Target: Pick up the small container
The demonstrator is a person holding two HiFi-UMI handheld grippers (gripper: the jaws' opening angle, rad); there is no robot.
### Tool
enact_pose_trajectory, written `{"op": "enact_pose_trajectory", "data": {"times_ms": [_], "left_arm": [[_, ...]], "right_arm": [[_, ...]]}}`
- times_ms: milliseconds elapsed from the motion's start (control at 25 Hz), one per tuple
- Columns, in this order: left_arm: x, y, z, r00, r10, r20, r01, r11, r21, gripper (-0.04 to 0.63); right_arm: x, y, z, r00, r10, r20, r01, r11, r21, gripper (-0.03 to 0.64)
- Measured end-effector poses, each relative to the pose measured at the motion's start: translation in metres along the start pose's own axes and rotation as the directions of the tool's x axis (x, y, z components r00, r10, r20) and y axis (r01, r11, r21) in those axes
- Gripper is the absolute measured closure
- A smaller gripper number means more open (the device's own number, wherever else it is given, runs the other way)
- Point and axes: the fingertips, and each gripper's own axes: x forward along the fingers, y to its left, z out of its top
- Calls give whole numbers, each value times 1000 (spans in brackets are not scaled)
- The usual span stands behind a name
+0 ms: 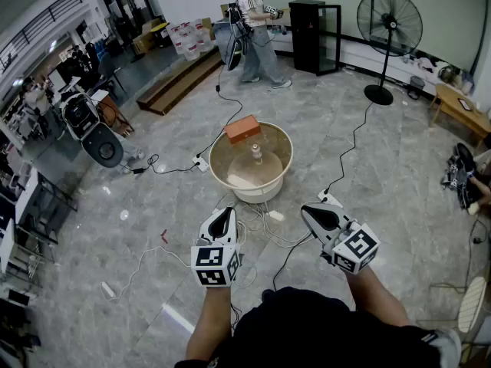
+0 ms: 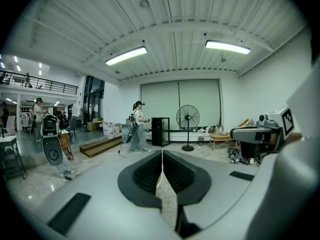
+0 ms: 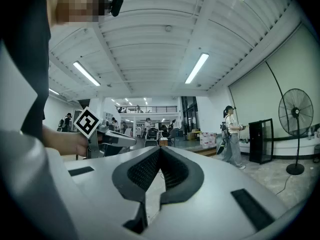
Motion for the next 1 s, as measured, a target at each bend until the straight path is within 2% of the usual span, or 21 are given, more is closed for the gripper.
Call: {"op": "enact_pose_trajectory", "data": {"times_ms": [240, 440, 560, 800, 1000], "left_arm": [[-11, 24, -10, 1000, 11, -10, -11, 1000, -11, 572], [-16, 54, -18, 999, 32, -12, -33, 999, -32, 572], [-13, 66, -23, 1000, 20, -7, -20, 999, -45, 572], [-9, 87, -29, 1000, -9, -4, 9, 999, -41, 572], [-8, 102, -38, 999, -28, -17, 27, 999, -44, 572]], "right_arm": [[16, 19, -22, 999, 18, -46, -17, 1000, 23, 606], [45, 32, -21, 998, 31, -55, -30, 1000, 5, 606], [62, 38, -19, 998, 31, -55, -31, 1000, 7, 606], [89, 45, -27, 997, 44, -69, -39, 996, 76, 604], [105, 58, -35, 993, 38, -112, -29, 996, 86, 603]]}}
